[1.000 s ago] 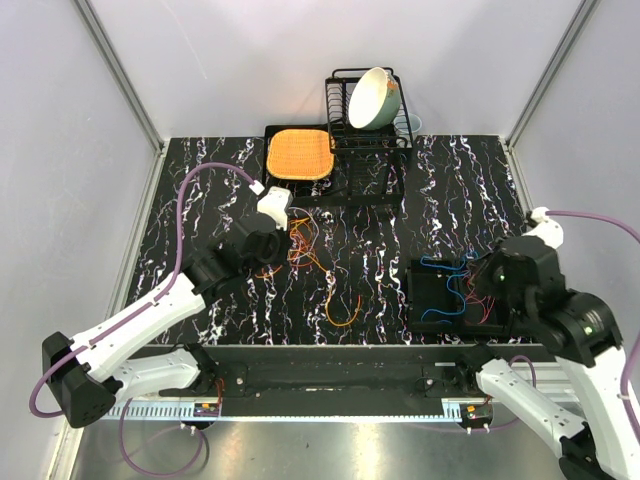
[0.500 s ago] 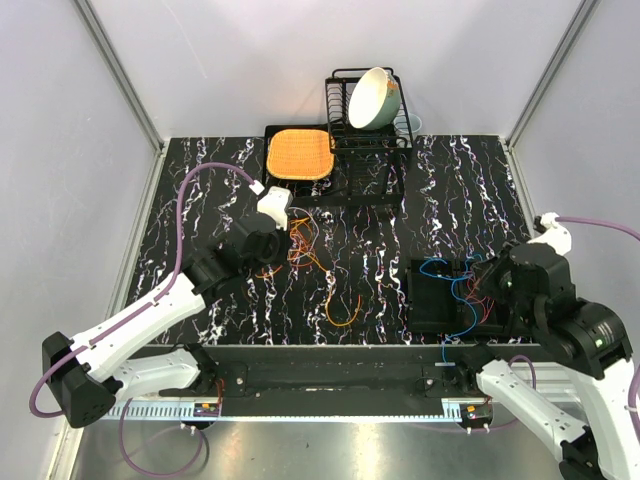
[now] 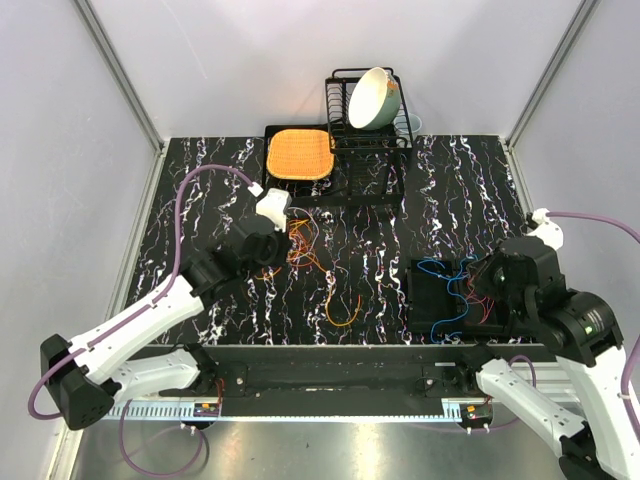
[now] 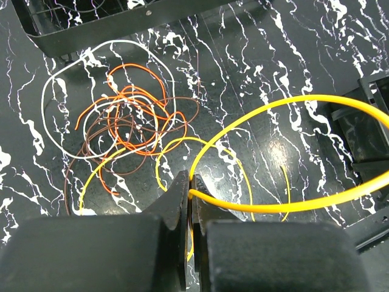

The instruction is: Untangle the cables

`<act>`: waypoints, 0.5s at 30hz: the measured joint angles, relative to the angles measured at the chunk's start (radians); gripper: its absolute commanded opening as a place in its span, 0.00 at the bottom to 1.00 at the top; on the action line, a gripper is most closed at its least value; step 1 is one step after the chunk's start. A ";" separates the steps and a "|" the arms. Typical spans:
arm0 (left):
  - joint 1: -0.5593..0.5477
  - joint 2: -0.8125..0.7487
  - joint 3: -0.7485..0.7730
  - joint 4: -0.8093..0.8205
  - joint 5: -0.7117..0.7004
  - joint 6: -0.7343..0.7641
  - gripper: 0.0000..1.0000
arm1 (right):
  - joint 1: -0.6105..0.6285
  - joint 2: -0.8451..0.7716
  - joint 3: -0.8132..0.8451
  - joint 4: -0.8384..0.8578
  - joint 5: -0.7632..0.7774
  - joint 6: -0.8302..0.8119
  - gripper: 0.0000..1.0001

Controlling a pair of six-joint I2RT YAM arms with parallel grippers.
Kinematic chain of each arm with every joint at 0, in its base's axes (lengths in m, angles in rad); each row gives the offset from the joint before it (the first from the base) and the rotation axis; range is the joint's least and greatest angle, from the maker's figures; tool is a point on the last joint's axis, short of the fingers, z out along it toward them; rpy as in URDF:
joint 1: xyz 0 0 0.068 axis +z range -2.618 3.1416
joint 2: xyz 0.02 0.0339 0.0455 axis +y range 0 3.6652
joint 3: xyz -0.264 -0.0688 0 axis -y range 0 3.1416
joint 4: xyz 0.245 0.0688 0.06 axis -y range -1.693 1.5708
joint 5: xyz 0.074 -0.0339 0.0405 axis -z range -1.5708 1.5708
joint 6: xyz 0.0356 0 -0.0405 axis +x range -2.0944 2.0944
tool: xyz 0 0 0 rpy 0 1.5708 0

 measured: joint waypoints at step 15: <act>0.000 -0.019 -0.001 0.002 0.000 -0.003 0.00 | 0.000 0.192 0.127 0.129 0.046 -0.089 0.00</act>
